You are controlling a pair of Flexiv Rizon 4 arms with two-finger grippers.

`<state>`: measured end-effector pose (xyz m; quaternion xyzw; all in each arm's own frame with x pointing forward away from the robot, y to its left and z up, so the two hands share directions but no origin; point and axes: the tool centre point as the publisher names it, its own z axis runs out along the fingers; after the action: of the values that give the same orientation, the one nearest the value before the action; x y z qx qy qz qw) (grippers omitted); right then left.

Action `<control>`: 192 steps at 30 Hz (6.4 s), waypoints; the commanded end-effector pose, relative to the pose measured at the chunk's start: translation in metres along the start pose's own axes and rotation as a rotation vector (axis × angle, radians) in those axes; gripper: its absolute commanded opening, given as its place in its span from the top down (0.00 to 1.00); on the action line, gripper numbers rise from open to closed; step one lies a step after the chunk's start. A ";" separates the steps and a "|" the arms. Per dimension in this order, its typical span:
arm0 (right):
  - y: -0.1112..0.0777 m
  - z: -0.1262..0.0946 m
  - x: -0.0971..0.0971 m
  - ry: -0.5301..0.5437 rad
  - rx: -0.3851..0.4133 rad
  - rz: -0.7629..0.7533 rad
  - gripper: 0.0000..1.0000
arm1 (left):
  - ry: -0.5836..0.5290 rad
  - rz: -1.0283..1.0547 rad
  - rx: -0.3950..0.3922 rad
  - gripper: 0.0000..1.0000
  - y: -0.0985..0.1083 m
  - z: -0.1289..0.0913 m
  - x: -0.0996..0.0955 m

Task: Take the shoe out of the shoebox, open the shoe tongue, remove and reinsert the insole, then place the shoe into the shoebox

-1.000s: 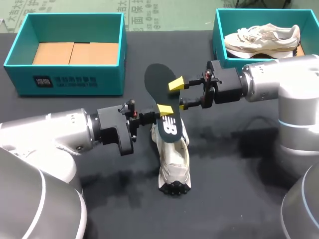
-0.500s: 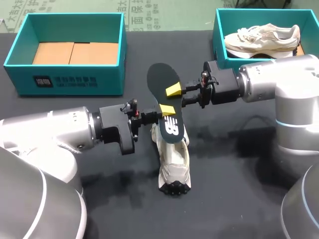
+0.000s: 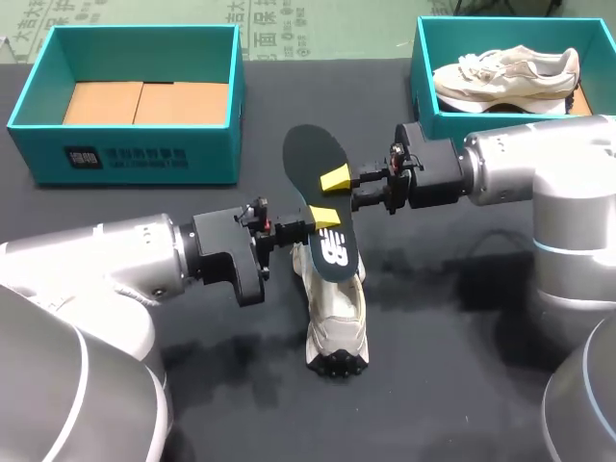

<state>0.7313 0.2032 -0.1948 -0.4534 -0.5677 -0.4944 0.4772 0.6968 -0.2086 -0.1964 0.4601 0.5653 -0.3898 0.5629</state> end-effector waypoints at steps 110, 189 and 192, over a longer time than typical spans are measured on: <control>-0.029 0.007 -0.024 -0.009 -0.022 0.063 1.00 | 1.176 0.135 0.230 0.00 0.101 -0.032 -0.112; -0.029 0.007 -0.024 -0.009 -0.022 0.063 1.00 | 0.514 -0.100 0.273 0.00 0.090 -0.046 -0.056; -0.029 0.007 -0.024 -0.009 -0.022 0.063 1.00 | 0.514 -0.100 0.273 0.00 0.090 -0.046 -0.056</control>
<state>0.7058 0.2054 -0.2227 -0.4775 -0.5495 -0.4842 0.4854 0.7695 -0.1485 -0.1254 0.6499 0.7052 -0.2297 0.1660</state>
